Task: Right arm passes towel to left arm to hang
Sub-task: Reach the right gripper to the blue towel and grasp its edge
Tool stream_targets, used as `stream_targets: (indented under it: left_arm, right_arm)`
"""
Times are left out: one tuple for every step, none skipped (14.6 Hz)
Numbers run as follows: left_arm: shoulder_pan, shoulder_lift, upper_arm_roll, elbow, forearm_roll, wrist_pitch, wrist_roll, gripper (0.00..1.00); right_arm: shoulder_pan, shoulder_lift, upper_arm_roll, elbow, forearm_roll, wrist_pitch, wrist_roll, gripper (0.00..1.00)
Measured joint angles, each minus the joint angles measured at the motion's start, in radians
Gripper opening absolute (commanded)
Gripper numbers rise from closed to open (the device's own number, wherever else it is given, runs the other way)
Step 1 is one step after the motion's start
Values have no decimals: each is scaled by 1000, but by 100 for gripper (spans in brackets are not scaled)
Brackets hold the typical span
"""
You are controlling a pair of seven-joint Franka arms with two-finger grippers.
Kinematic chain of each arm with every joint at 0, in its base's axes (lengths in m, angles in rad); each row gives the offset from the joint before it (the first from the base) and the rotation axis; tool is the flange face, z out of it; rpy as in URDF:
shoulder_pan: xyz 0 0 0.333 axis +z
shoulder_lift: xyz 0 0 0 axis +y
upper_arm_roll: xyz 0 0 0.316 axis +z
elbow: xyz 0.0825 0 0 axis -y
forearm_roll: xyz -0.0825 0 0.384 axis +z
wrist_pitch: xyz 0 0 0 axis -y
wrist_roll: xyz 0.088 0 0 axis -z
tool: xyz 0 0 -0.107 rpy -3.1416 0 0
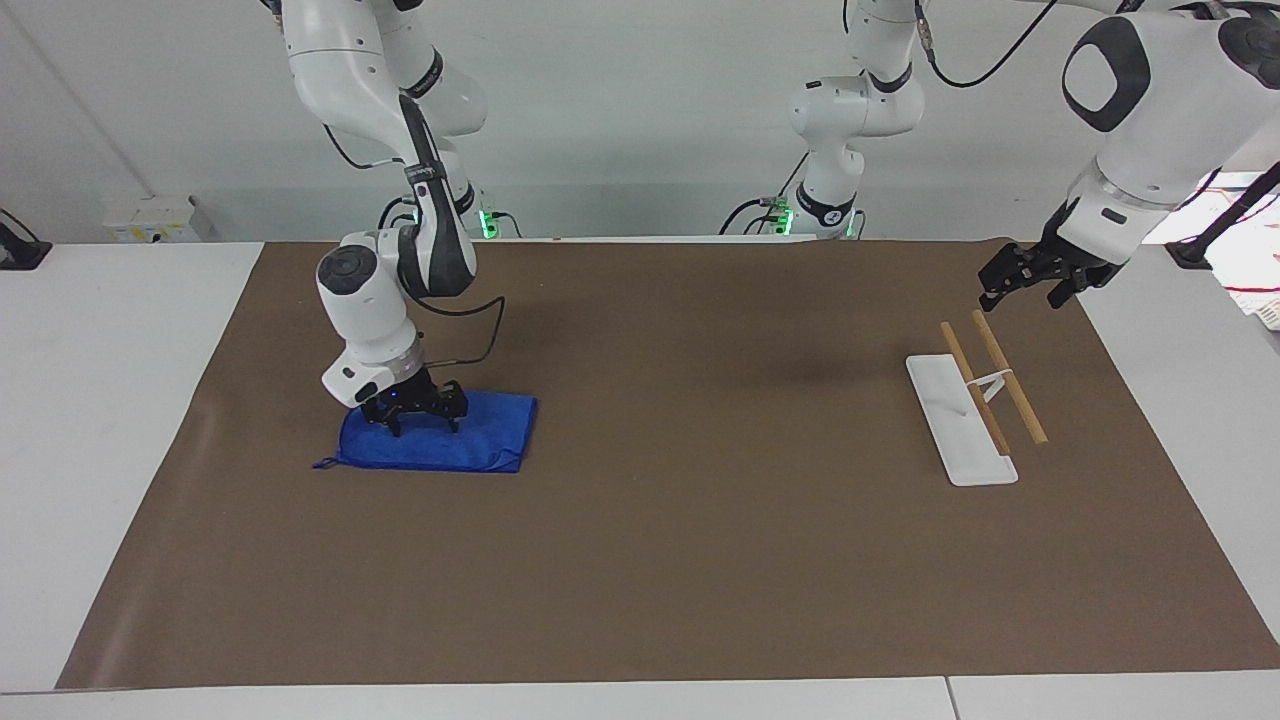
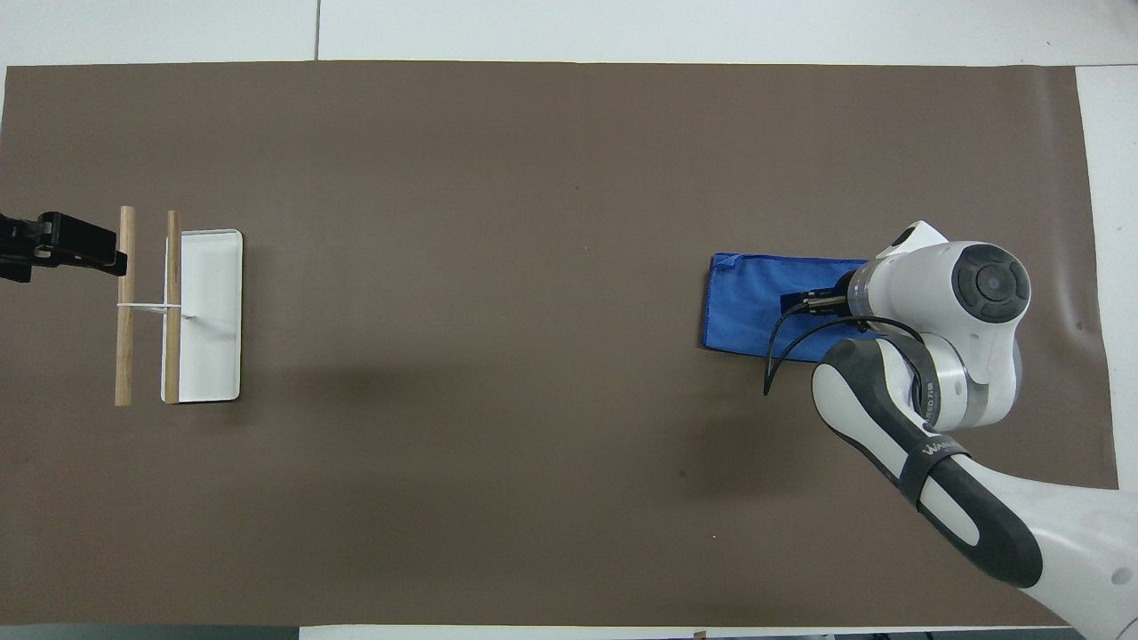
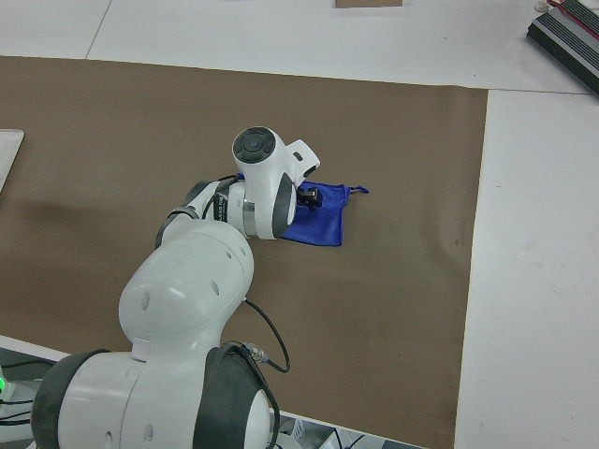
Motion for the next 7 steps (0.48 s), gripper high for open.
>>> stream_targets:
  left_arm:
    - [0,0,0,0,0,0,0,100]
    - [0,0,0,0,0,0,0,100]
    - [0,0,0,0,0,0,0,100]
    - [0,0,0,0,0,0,0,100]
    - [0,0,0,0,0,0,0,100]
    - [0,0,0,0,0,0,0,100]
    - [0,0,0,0,0,0,0,100]
  right_arm:
    - [-1,-2,-1,2,0,0,-23,0]
    - [-4,-4,-1,4,0,0,-54,0]
    - [-8,-8,-1,6,1,-4,-77,0]
    - [-13,-13,-1,10,1,-18,-92,0]
    - [-19,-15,-1,17,1,-39,-102,0]
    - [-22,-15,-2,25,1,-62,-108,0]
    - [-21,-15,-1,32,1,-84,-109,0]
